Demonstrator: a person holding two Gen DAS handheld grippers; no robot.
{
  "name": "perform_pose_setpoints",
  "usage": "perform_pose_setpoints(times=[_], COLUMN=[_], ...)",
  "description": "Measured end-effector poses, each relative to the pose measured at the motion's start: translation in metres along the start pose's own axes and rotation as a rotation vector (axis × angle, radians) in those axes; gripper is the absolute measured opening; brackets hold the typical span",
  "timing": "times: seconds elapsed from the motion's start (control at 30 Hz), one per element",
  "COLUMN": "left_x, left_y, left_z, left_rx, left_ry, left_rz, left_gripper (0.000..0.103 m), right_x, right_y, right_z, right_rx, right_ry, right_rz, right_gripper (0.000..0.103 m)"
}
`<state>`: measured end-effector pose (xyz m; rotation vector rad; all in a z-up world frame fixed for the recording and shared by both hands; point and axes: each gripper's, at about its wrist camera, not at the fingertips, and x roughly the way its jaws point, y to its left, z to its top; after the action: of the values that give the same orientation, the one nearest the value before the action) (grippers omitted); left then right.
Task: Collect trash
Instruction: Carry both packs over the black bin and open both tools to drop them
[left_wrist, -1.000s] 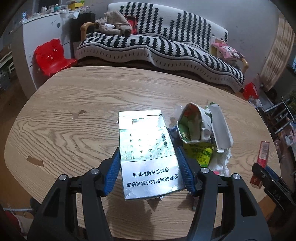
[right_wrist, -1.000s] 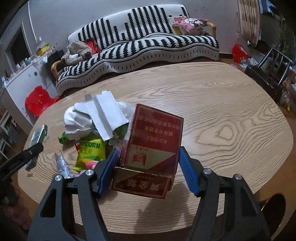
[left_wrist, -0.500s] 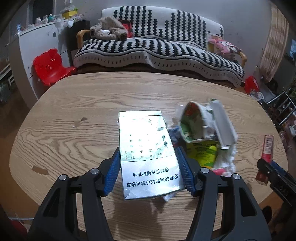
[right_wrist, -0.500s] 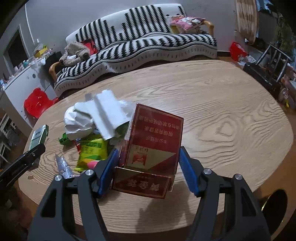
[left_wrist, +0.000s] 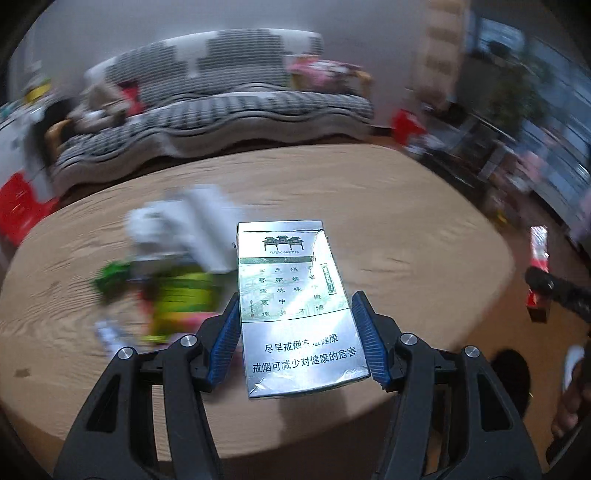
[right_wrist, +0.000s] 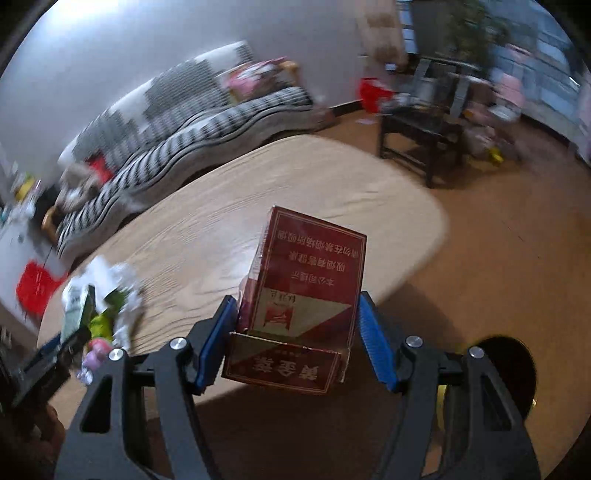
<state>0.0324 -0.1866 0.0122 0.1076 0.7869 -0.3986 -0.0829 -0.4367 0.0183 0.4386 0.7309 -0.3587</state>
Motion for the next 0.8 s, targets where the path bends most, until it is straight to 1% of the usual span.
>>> perform_pose_setpoints(times=[0.03,0.1,0.17,0.2,0.23,0.3,0.37,0.4,0.47,0.53,0.63,0.77,0.8], left_x=[0.001,0.003,0.009,0.012,0.018,0.028,0.043,0.053,0.066,0.078,0.095,0.114,0.125], left_y=[-0.024,-0.058,-0.100,-0.118,-0.144,-0.174,-0.212,-0.234,-0.266,-0.295,-0.326,-0.349,-0.357], left_z=[-0.001,-0.009,-0.020,-0.027,-0.038,-0.054,-0.077,-0.092,-0.116,-0.139,-0.166,-0.184,-0.179], left_rx=[0.035,0.087,0.142,0.161,0.194,0.228,0.275,0.304,0.337,0.360,0.395,0.387,0.384], left_ry=[0.000,-0.002,0.017,0.033,0.065,0.116,0.169,0.204,0.265,0.323,0.384,0.439,0.447], left_rz=[-0.035,-0.083,-0.150,-0.186,-0.231,-0.283,-0.326,-0.359,-0.414,-0.465,-0.505,-0.532,-0.533], left_gripper=[0.058,0.058,0.058,0.058,0.058,0.058,0.058,0.058,0.058,0.058,0.058,0.058,0.058], right_x=[-0.006,-0.017,-0.028,-0.031,-0.034,-0.038,-0.040,-0.040,-0.037,-0.029,-0.019,-0.018,-0.020], right_y=[-0.023,-0.062,-0.105,-0.119,-0.141,-0.172,-0.201,-0.220,-0.242,-0.265,-0.286,-0.293,-0.296], right_z=[-0.001,-0.006,-0.013,-0.016,-0.021,-0.029,-0.042,-0.049,-0.060,-0.070,-0.076,-0.079,-0.080], right_rx=[0.032,0.088,0.137,0.149,0.166,0.185,0.197,0.214,0.253,0.312,0.361,0.362,0.366], right_ry=[-0.003,-0.001,0.009,0.015,0.028,0.049,0.075,0.097,0.146,0.216,0.270,0.294,0.296], right_rz=[-0.025,-0.061,-0.105,-0.114,-0.134,-0.163,-0.202,-0.217,-0.213,-0.179,-0.161,-0.171,-0.167], right_gripper=[0.065,0.065,0.065,0.065,0.065,0.065,0.065,0.065,0.065,0.065,0.065,0.065,0.065])
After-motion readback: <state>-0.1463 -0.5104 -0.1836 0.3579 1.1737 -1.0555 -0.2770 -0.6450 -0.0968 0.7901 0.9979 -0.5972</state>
